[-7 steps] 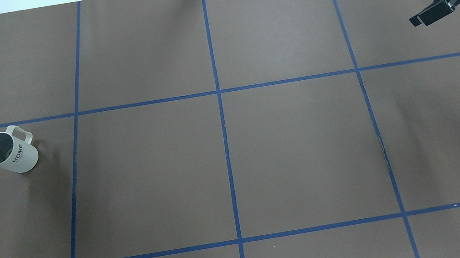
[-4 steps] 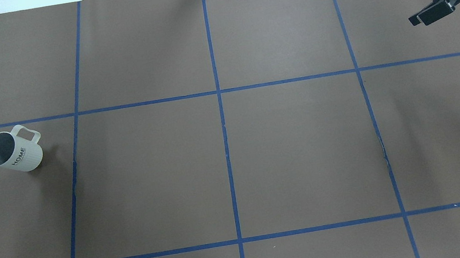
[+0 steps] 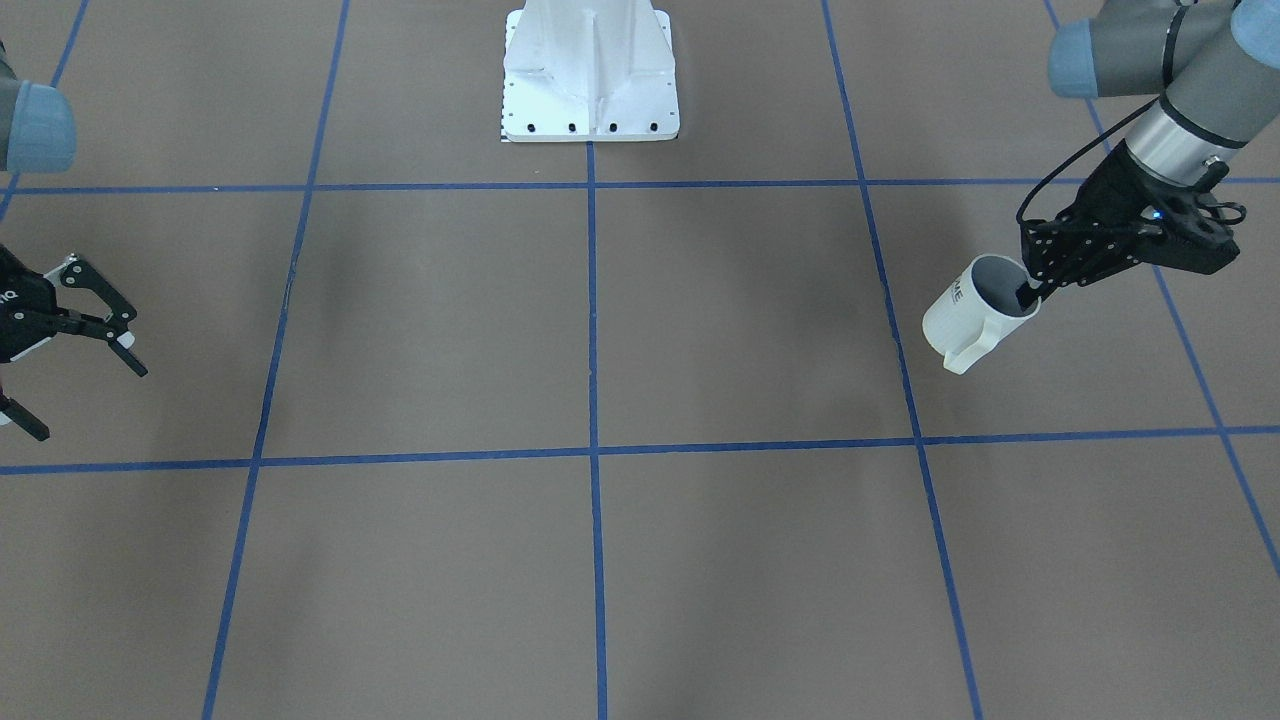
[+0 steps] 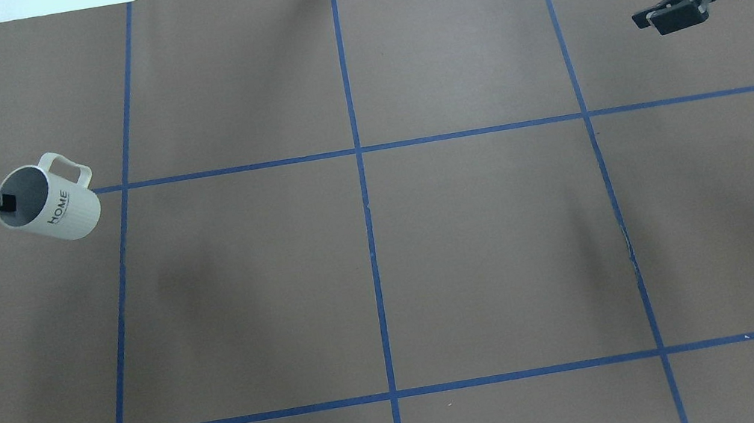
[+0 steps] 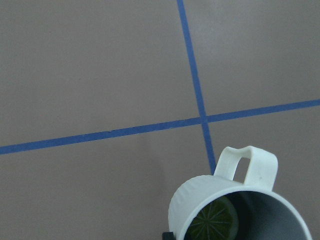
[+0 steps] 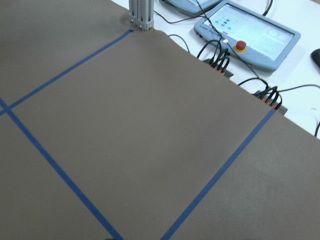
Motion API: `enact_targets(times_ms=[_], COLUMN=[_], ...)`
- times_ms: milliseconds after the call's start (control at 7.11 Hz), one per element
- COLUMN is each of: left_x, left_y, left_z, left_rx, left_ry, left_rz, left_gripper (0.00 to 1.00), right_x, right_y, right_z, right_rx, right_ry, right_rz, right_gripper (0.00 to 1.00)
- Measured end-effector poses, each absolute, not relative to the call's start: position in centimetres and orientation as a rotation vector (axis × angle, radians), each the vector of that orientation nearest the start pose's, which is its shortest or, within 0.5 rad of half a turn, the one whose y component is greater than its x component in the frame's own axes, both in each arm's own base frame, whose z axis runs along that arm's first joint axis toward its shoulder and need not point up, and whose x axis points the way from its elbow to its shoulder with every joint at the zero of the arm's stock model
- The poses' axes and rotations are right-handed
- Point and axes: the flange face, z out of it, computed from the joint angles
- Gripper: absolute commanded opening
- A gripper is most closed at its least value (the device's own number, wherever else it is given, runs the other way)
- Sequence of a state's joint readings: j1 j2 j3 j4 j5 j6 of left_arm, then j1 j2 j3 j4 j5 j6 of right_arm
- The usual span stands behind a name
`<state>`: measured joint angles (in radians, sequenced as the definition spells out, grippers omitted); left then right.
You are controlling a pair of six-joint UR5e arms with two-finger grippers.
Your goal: Left arm hands cup to right arm to dump lemon
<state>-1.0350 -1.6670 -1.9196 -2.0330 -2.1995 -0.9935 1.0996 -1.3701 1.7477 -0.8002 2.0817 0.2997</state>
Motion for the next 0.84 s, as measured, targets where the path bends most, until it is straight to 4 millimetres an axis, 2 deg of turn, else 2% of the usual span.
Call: enact_targets(times_ms=[141,281,422,563,703,844], left_x=[21.0,21.7,22.6,23.6,24.8,26.5], left_y=[-49.5,-50.5,-51.7,-52.9,-54.1,-55.3], left_z=[34.8,31.6,28.8,26.6,24.7,23.0], left_rx=[0.185,0.15,0.111,0.072,0.041,0.012], left_ry=[1.084,1.135,1.177,1.208,1.231,1.244], left_rz=[-0.256,-0.348,-0.431,-0.497,-0.541,-0.572], left_gripper=[0.0,0.0,0.0,0.0,0.0,0.0], right_x=[-21.1,-24.6,-28.7,-32.6,-35.6,-37.5], right_y=[-53.9,-53.0,-52.2,-51.4,-50.7,-50.3], right_z=[37.1,36.2,34.1,31.1,28.3,26.4], right_rx=[0.952,1.033,1.115,1.188,1.245,1.276], right_ry=[-0.823,-0.793,-0.772,-0.762,-0.757,-0.765], right_rz=[-0.395,-0.362,-0.335,-0.304,-0.274,-0.26], right_gripper=[0.9,0.99,0.99,0.99,0.99,0.99])
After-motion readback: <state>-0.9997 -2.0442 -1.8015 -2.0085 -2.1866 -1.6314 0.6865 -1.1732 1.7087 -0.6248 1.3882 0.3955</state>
